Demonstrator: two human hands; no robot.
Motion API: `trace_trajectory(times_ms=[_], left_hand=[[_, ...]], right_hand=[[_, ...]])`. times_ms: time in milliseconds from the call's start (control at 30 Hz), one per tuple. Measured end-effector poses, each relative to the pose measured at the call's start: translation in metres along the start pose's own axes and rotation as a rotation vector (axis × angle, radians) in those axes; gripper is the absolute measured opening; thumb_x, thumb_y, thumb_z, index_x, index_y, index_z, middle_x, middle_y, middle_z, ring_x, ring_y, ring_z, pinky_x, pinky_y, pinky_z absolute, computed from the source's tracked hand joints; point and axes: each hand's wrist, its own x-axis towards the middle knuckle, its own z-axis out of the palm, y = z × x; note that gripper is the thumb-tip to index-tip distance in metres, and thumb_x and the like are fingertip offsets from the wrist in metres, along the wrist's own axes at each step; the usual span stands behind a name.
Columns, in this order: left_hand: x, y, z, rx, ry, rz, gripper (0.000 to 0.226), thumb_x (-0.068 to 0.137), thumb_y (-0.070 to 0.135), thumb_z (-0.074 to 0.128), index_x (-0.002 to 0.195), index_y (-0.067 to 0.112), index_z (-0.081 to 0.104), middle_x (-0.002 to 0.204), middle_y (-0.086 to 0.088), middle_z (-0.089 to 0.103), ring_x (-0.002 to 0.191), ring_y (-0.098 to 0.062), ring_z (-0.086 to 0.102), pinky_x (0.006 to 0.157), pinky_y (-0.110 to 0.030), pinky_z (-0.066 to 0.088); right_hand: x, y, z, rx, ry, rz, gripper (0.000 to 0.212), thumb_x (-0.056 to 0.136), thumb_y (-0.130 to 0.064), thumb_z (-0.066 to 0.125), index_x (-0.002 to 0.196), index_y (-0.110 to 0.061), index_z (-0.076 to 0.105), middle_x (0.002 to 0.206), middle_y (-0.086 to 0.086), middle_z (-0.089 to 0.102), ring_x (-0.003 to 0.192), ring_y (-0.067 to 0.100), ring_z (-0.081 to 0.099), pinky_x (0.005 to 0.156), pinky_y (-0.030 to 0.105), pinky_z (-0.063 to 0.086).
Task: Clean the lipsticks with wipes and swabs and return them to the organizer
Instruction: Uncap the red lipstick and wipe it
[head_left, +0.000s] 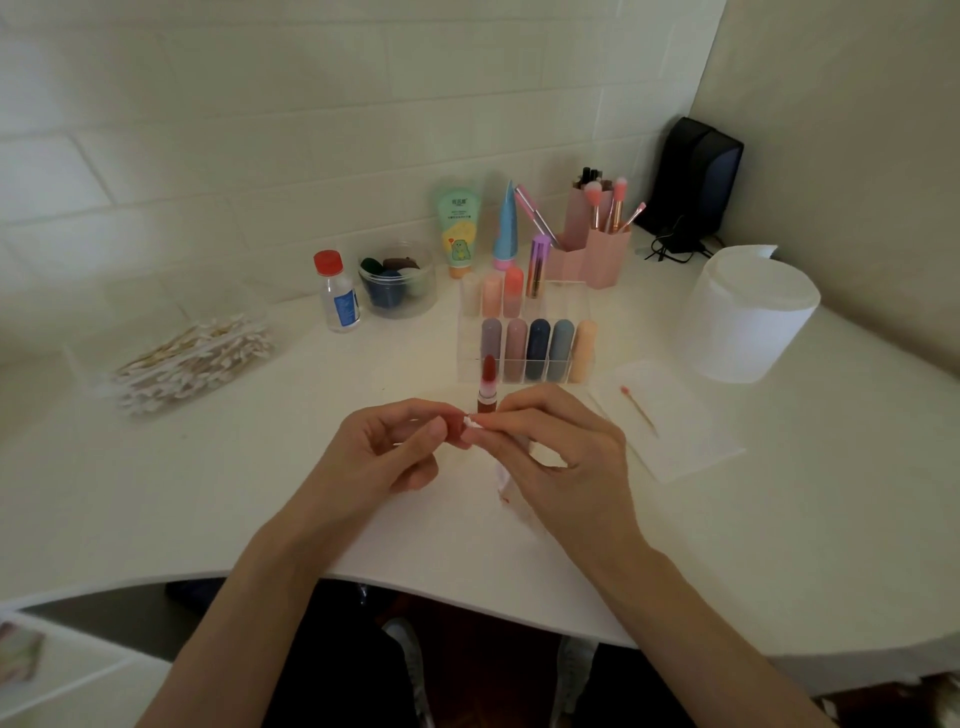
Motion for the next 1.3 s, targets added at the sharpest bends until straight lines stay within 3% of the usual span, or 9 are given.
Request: trace_trajectory(times_ms=[167, 300, 433, 567, 767, 933, 1033, 1167, 1300], left_hand=[[0.0, -0.001, -0.001, -0.03, 0.055, -0.005, 0.027, 0.093, 0.022, 0.056, 0.108, 0.006, 0.073, 0.076, 0.002, 0.07, 0.052, -0.009, 0.039, 0.05, -0.011, 0.032], [0.0, -0.002, -0.002, -0.041, 0.066, 0.007, 0.024, 0.093, 0.024, 0.057, 0.102, 0.012, 0.076, 0.085, -0.004, 0.072, 0.052, -0.009, 0.039, 0.049, -0.011, 0.033], [0.0, -0.003, -0.002, 0.002, 0.051, 0.025, 0.025, 0.093, 0.02, 0.058, 0.107, 0.006, 0.074, 0.088, -0.012, 0.072, 0.052, -0.01, 0.038, 0.05, -0.012, 0.032], [0.0, -0.003, 0.0, -0.003, 0.037, 0.042, 0.023, 0.093, 0.015, 0.059, 0.106, 0.002, 0.073, 0.086, -0.014, 0.072, 0.054, -0.013, 0.037, 0.05, -0.012, 0.033], [0.0, -0.005, -0.003, -0.05, 0.15, 0.039, 0.025, 0.091, 0.021, 0.061, 0.102, 0.003, 0.075, 0.083, -0.008, 0.072, 0.056, -0.012, 0.043, 0.052, -0.012, 0.036], [0.0, -0.005, -0.001, -0.024, 0.097, 0.025, 0.027, 0.092, 0.019, 0.06, 0.102, -0.001, 0.074, 0.082, -0.011, 0.072, 0.055, -0.012, 0.043, 0.052, -0.013, 0.035], [0.0, -0.004, -0.001, -0.024, 0.087, 0.018, 0.027, 0.09, 0.021, 0.06, 0.101, 0.002, 0.075, 0.08, -0.009, 0.072, 0.054, -0.011, 0.043, 0.051, -0.013, 0.033], [0.0, -0.004, 0.0, -0.004, 0.093, 0.025, 0.028, 0.092, 0.019, 0.057, 0.104, -0.002, 0.072, 0.068, 0.003, 0.069, 0.051, -0.006, 0.043, 0.052, -0.011, 0.033], [0.0, -0.004, 0.0, 0.011, 0.11, 0.048, 0.023, 0.092, 0.013, 0.061, 0.105, -0.002, 0.073, 0.072, -0.001, 0.071, 0.055, -0.01, 0.045, 0.053, -0.013, 0.036]], right_hand=[[-0.003, 0.0, 0.006, 0.048, -0.141, 0.023, 0.015, 0.096, -0.011, 0.072, 0.107, -0.003, 0.078, 0.102, 0.006, 0.066, 0.085, 0.018, 0.065, 0.079, 0.033, 0.054], [-0.002, -0.001, 0.003, 0.057, -0.145, 0.059, 0.017, 0.095, -0.008, 0.072, 0.111, -0.007, 0.078, 0.102, 0.002, 0.071, 0.088, 0.014, 0.068, 0.08, 0.029, 0.054], [0.001, -0.004, -0.003, 0.067, -0.052, 0.189, 0.009, 0.087, -0.019, 0.083, 0.094, -0.014, 0.08, 0.085, -0.011, 0.075, 0.078, 0.005, 0.065, 0.074, 0.02, 0.048], [0.0, -0.002, -0.002, 0.07, -0.056, 0.126, 0.008, 0.086, -0.012, 0.083, 0.093, -0.012, 0.082, 0.089, -0.006, 0.075, 0.084, 0.006, 0.069, 0.076, 0.017, 0.048], [-0.007, 0.006, 0.006, -0.02, -0.192, 0.067, 0.023, 0.088, -0.025, 0.081, 0.11, -0.016, 0.079, 0.107, -0.004, 0.073, 0.099, 0.013, 0.068, 0.085, 0.039, 0.053], [-0.009, 0.013, 0.007, -0.063, -0.125, 0.027, 0.013, 0.093, -0.018, 0.072, 0.102, -0.015, 0.081, 0.1, -0.005, 0.077, 0.092, 0.004, 0.066, 0.078, 0.037, 0.053], [-0.008, 0.009, 0.005, -0.038, -0.128, 0.086, 0.013, 0.091, -0.022, 0.076, 0.102, -0.016, 0.08, 0.098, -0.01, 0.076, 0.088, -0.003, 0.063, 0.078, 0.028, 0.053], [-0.006, 0.001, 0.002, 0.086, -0.122, 0.208, 0.023, 0.088, -0.038, 0.077, 0.101, -0.019, 0.079, 0.09, -0.014, 0.076, 0.072, 0.008, 0.066, 0.071, 0.023, 0.054], [-0.005, 0.0, 0.003, 0.251, -0.166, 0.357, 0.019, 0.084, -0.028, 0.083, 0.1, -0.018, 0.082, 0.09, -0.012, 0.078, 0.072, 0.013, 0.072, 0.068, 0.026, 0.057]])
